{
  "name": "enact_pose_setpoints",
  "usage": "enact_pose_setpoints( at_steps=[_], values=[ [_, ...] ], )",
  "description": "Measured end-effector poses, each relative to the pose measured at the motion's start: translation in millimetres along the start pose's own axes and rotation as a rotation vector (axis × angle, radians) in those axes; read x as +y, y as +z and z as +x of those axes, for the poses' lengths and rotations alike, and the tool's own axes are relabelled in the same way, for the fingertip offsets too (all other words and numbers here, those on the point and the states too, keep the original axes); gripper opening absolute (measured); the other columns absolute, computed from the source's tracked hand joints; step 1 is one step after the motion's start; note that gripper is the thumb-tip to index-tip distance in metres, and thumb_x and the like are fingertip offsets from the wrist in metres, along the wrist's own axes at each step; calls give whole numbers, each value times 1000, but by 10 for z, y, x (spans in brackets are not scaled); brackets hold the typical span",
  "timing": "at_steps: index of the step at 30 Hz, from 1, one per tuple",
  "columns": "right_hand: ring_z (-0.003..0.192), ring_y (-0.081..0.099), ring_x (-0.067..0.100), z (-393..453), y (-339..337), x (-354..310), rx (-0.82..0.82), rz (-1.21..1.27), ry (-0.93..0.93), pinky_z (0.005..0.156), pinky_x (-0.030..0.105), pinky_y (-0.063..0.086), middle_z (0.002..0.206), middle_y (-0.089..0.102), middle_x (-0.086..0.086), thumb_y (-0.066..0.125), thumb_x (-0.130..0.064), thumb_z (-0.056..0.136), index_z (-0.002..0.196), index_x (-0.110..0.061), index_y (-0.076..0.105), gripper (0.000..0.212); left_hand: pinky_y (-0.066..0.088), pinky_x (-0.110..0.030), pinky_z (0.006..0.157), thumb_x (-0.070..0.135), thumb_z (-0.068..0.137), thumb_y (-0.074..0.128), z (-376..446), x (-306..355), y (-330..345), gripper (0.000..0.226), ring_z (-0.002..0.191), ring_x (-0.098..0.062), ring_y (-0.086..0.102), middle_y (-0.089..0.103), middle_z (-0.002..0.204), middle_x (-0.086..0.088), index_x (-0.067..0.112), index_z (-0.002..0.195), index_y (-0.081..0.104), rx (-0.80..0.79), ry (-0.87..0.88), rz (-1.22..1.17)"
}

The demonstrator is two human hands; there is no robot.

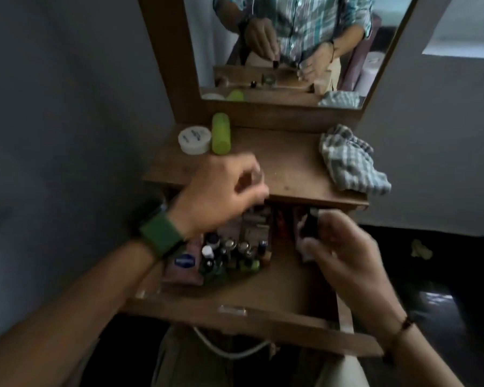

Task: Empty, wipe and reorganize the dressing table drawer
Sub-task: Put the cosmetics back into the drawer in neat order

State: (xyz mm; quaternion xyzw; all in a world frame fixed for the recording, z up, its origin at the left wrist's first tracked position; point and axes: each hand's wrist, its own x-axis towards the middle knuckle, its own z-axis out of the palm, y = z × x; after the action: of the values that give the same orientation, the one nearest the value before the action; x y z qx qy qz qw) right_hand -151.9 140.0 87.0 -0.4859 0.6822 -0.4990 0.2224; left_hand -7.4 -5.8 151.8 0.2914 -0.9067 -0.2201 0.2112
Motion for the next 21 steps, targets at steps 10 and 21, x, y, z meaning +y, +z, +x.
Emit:
enact_pose_setpoints(
  at_steps=[10, 21],
  values=[
    [81, 57, 21, -28, 405, 188, -282, -545, 77, 70, 29, 45, 89, 62, 6, 78, -16, 63, 88, -7, 68, 29, 39, -29, 89, 24, 84, 63, -762, -263, 505, 22, 102, -20, 50, 60, 104, -7, 11, 102, 65, -385, 73, 214],
    [98, 58, 25, -24, 591, 162, -368, -693, 55, 76, 27, 43, 103, 60, 6, 64, -11, 79, 97, -11, 67, 18, 35, -34, 84, 31, 87, 57, -721, -376, 568, 25, 112, -23, 40, 49, 116, -6, 17, 107, 63, -458, 275, 587]
  ],
)
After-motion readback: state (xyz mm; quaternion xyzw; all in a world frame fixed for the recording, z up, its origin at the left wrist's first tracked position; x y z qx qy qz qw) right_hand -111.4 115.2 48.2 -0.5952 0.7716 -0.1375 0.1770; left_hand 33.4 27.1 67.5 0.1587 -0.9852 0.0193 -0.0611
